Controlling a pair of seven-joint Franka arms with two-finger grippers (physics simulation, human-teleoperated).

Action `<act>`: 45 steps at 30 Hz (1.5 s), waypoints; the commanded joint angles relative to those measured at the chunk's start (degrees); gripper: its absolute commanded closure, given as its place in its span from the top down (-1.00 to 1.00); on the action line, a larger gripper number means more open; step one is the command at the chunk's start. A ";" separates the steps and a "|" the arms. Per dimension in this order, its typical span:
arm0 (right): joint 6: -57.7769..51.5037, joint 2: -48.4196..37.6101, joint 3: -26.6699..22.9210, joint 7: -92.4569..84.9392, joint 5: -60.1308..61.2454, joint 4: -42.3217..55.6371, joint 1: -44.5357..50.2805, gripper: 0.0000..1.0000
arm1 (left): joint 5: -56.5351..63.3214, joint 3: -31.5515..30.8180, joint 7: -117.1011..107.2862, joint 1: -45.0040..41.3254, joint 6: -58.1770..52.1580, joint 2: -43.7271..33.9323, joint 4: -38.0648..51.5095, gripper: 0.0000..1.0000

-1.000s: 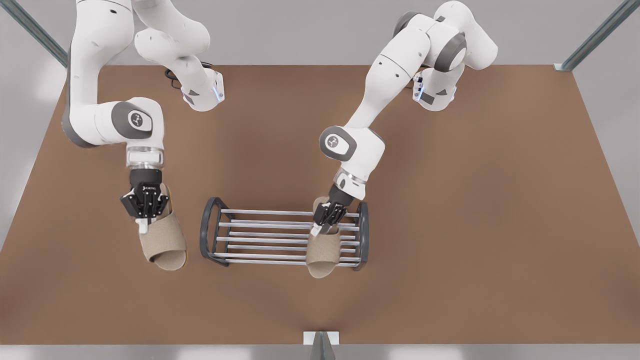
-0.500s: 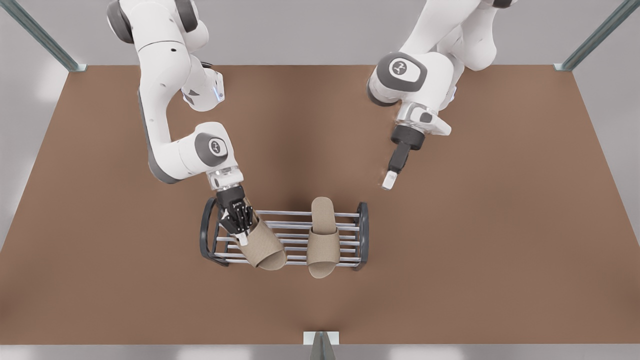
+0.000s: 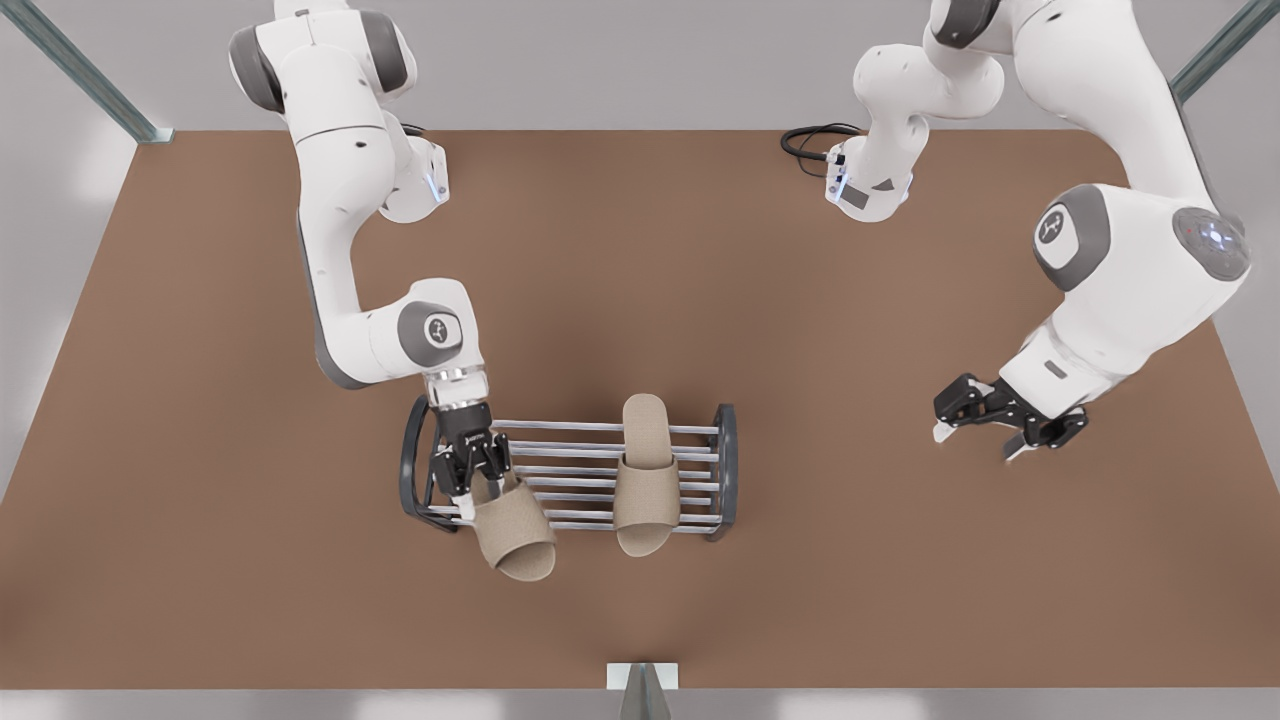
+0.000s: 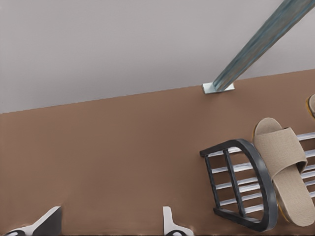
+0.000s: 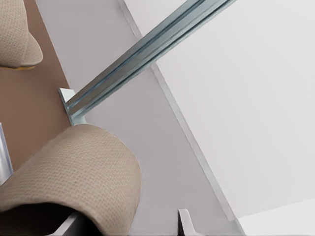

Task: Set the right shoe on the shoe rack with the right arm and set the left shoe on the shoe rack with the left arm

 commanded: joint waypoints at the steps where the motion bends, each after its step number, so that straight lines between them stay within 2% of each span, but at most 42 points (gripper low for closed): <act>1: -0.91 0.23 0.00 -0.10 0.54 -0.01 -0.01 1.00 | 7.64 -0.31 -5.43 0.28 -13.20 0.11 0.07 1.00; 15: -1.26 -0.21 -0.44 -0.46 0.45 -1.07 -0.01 1.00 | 7.64 -0.40 -8.06 0.11 -13.20 -0.33 -0.01 1.00; 16: -1.79 -0.12 -0.44 -0.37 0.36 -1.15 -0.01 0.65 | 7.64 -0.40 -8.32 0.11 -13.20 -0.42 -0.01 1.00; 18: -2.14 -0.21 -0.44 -0.46 0.36 -1.15 -0.01 0.24 | 7.64 -0.40 -8.77 -0.07 -13.20 -0.68 -0.10 1.00; 20: -2.14 -0.21 -0.44 -0.37 0.36 -1.24 0.08 -0.04 | 7.64 -0.40 -9.20 -0.25 -13.29 -0.77 -0.19 1.00; 23: -2.14 -0.12 -0.44 -0.37 0.27 -1.59 0.08 -0.09 | 7.64 -0.49 -9.21 -0.42 -13.29 -1.47 -0.54 1.00; 26: -2.76 0.05 -0.35 -0.37 0.27 -1.68 0.08 -0.28 | 7.73 -1.01 -10.35 -0.60 -13.29 -1.91 -0.63 1.00; 27: -2.84 -0.03 -0.35 -0.19 0.27 -1.94 0.08 -0.28 | 7.73 -1.01 -10.35 -0.60 -13.29 -1.91 -0.63 1.00; 28: -2.84 -0.21 -0.44 0.16 0.27 -2.82 0.08 -0.05 | 7.73 -1.01 -10.35 -0.60 -13.29 -2.00 -0.63 1.00; 29: -4.59 -0.47 -0.35 0.25 0.10 -4.49 0.17 0.00 | 7.73 -1.01 -10.35 -0.51 -13.29 -2.09 -0.63 1.00; 35: -4.69 -4.07 -0.35 -0.37 0.10 -6.08 0.78 0.00 | 6.76 -1.19 -10.35 -0.86 -16.10 -3.41 -0.01 1.00; 38: -2.49 -9.17 -0.26 -0.28 0.19 -9.76 0.78 0.08 | 7.02 -1.19 -10.17 -0.86 -16.45 -3.58 0.07 1.00; 40: 2.87 -14.88 -0.26 0.16 1.41 -11.70 0.08 0.30 | 6.94 -1.28 -10.17 -0.86 -16.45 -3.58 0.07 1.00; 41: 3.66 -17.69 0.00 0.42 8.34 -13.37 0.08 0.44 | 6.94 -1.28 -10.08 -0.86 -16.45 -3.49 0.07 1.00; 43: 2.61 -20.51 1.76 0.51 28.65 -14.16 0.34 0.53 | 7.11 -1.28 -9.29 -0.86 -16.54 -3.58 0.07 1.00; 44: -0.99 -21.13 4.13 0.42 36.03 -13.55 0.34 0.55 | 7.20 -1.28 -9.12 -0.77 -16.54 -3.49 0.07 1.00; 45: -7.23 -20.95 8.26 -1.41 49.47 -10.91 0.26 0.56 | 7.29 -1.28 -9.12 -0.77 -16.54 -3.32 0.07 1.00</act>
